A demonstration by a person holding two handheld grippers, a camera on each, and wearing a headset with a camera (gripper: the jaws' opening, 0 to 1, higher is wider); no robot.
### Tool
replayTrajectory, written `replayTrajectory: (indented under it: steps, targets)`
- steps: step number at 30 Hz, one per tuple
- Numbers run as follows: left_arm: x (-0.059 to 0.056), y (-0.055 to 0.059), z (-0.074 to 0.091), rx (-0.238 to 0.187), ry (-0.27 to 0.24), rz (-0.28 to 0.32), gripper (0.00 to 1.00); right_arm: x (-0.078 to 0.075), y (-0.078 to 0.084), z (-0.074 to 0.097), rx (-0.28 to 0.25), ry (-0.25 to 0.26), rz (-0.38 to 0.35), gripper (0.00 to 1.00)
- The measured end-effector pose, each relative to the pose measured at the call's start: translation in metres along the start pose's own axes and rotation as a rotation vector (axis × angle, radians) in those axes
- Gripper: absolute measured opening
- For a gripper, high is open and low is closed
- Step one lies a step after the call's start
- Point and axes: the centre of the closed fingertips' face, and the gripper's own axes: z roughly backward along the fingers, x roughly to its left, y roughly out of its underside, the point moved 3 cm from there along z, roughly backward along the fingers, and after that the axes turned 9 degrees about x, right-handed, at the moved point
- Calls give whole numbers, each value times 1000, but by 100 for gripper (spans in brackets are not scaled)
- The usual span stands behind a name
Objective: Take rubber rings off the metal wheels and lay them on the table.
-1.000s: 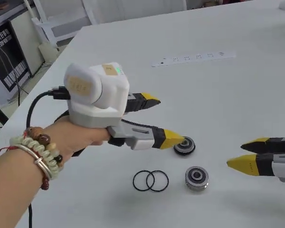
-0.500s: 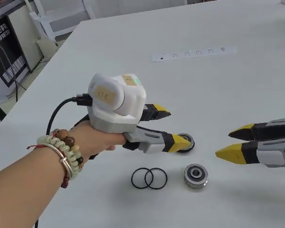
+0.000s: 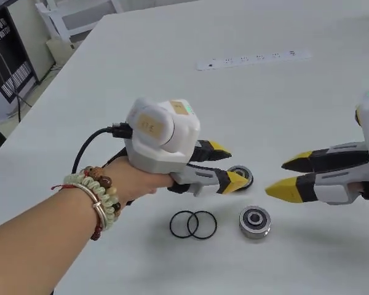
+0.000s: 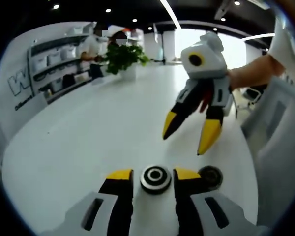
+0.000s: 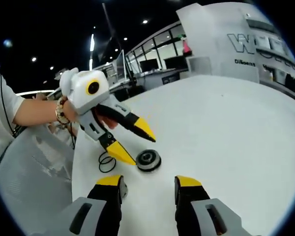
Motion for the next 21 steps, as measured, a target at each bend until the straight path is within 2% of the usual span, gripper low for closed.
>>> replayTrajectory:
  steps: [10,14,21]
  targets:
    - [1,5,-4,-11,-3,35,22,-1,-3,-18,20,-21,37,36]
    - [2,4,-5,-22,1,57,20,-1,-5,-24,19,-23,52,33]
    - [0,3,-6,-27,0,58,18,-4,-6,-33,31,-14,82,30]
